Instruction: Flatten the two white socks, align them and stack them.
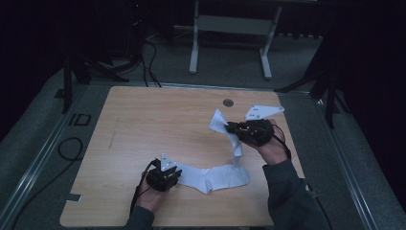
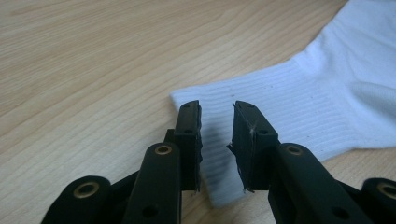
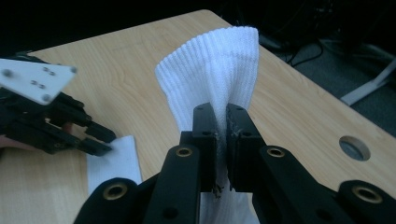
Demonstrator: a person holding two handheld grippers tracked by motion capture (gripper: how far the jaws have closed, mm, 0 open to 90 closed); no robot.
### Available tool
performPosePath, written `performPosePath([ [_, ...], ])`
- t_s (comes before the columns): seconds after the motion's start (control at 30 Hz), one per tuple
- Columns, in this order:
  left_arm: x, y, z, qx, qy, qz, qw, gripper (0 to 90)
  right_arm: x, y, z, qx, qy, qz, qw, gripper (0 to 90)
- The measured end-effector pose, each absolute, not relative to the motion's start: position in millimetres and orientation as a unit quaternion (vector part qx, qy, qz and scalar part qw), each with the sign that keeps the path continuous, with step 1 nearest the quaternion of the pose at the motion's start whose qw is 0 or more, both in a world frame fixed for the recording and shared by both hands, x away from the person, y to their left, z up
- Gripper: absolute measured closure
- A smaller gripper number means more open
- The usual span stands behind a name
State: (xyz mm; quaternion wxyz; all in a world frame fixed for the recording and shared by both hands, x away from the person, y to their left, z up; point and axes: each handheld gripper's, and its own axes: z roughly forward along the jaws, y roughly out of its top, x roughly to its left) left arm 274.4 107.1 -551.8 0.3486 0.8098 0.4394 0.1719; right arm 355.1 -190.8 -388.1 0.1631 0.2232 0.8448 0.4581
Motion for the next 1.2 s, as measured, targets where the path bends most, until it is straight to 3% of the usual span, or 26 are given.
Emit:
performPosePath([
  [0.3,275,104,-555,0.816,0.436,0.175,0.338,72.8,331,-194,-379,0.201,0.842,0.475,0.159,83.3],
  [1.2,277,109,-554,0.803,0.453,0.172,0.346,71.6,310,-133,-473,0.220,0.872,0.434,0.047,82.9],
])
